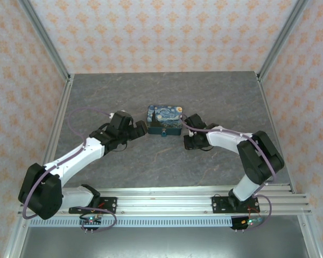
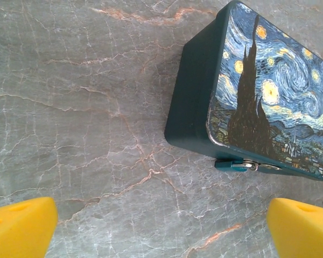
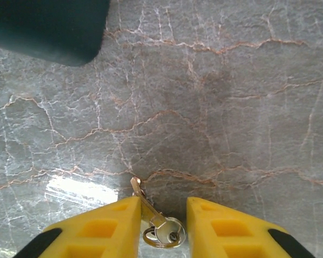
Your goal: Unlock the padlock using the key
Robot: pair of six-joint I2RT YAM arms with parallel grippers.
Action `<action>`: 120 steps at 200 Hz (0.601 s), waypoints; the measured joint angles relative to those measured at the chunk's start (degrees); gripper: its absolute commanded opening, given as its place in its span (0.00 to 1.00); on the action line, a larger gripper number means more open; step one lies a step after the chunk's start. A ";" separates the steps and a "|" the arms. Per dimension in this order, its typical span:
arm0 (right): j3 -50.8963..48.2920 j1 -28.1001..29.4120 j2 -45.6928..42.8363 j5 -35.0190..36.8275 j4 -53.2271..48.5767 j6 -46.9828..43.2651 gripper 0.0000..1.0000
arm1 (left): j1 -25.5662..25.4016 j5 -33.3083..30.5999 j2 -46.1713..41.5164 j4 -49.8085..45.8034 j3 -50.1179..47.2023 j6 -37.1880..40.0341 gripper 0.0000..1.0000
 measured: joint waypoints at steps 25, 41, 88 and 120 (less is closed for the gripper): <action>0.83 1.11 0.48 2.01 -1.03 -0.22 0.23 | 0.00 0.20 0.52 0.15 0.11 0.00 1.00; 0.83 1.53 0.50 2.25 -0.92 -0.17 0.21 | 0.00 0.31 0.66 0.22 0.26 0.00 1.00; 0.42 2.12 0.02 1.66 -0.02 1.49 0.07 | 0.00 0.90 0.68 0.26 0.76 0.00 1.00; -0.72 2.10 -0.98 1.40 0.98 2.93 0.00 | 0.00 1.07 0.68 0.24 0.76 0.00 1.00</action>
